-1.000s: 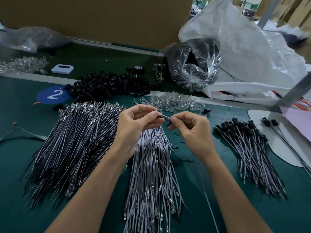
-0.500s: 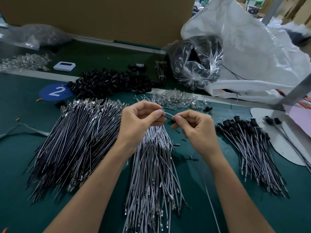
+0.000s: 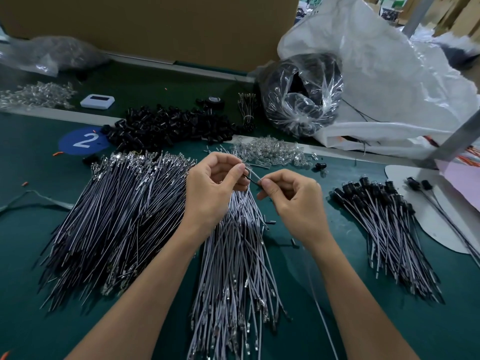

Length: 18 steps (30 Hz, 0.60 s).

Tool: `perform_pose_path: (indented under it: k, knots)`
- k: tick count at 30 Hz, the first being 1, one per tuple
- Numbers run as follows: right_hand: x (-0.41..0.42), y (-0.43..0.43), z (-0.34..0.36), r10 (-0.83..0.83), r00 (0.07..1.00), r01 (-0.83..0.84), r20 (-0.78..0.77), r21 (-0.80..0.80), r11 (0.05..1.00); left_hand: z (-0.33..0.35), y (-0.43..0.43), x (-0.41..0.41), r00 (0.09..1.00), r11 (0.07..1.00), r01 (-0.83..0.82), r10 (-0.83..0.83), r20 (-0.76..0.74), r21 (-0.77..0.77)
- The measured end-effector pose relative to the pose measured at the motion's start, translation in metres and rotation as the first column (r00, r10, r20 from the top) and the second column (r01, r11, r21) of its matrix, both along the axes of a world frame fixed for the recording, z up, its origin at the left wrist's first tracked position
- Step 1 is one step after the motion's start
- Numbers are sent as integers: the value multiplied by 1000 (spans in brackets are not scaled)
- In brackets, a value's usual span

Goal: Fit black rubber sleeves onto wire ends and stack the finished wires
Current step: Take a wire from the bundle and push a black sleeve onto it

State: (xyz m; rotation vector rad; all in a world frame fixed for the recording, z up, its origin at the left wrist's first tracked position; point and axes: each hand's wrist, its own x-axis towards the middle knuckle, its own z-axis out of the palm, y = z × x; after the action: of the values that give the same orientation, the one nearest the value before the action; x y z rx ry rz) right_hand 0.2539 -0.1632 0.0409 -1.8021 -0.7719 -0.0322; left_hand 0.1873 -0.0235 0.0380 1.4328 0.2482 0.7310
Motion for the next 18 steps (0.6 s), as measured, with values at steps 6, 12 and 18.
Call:
perform_pose_path:
  k: [6,12,18]
  knots:
    - [8,-5,-2,-184,976,188,113,-25,982,2,10,-3,990,987,-143,141,-25,-74]
    - [20,-7,-7,-367,906,384,212,-42,923,4,28,3,936,918,-243,306,-172,312]
    - [22,-7,-11,-370,896,394,245,-53,918,12,17,28,869,657,234,189,-458,716]
